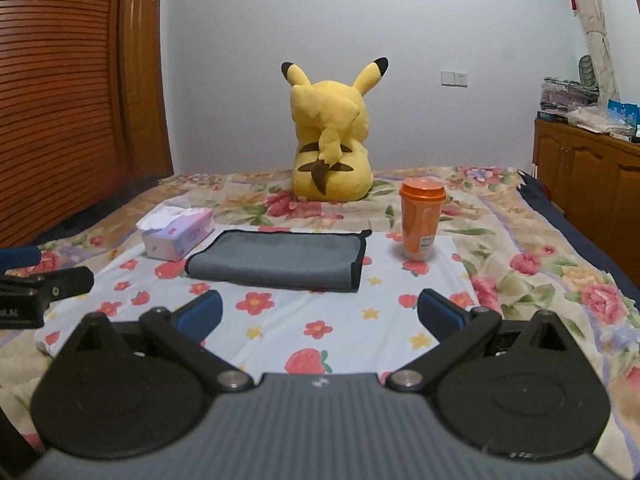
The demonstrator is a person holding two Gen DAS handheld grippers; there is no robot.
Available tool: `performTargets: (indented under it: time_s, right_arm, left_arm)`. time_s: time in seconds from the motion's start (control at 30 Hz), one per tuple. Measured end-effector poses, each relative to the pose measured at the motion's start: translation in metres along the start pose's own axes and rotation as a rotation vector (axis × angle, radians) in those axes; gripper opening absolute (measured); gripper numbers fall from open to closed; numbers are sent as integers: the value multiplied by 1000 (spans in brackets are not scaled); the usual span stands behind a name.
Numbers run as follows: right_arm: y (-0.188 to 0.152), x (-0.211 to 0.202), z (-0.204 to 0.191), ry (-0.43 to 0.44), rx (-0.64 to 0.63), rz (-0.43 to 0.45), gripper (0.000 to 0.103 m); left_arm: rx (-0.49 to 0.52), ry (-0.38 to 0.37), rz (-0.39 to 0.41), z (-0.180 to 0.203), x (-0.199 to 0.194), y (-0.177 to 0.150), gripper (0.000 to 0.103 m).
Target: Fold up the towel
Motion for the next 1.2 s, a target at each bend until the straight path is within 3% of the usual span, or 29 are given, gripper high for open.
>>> performTargets:
  time_s: [0.6,1.2]
  right_arm:
    - [8,-13,7,-39,12,104,103]
    - [7,-13,7,-40,12,106,103]
  left_arm:
    - [-6,6,62,-3,-6,6,103]
    - [-6,9,62,-4,-7,7,103]
Point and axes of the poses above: each gripper's, at about its wrist camera, not at the fingertips, and x roughly the way its jaws point, z to its right, y to its top, the point moved 4 cm from there along x, roughly the way its jaws point, and after that the axes turned 4 degrees about z, right-handed, at the moved point
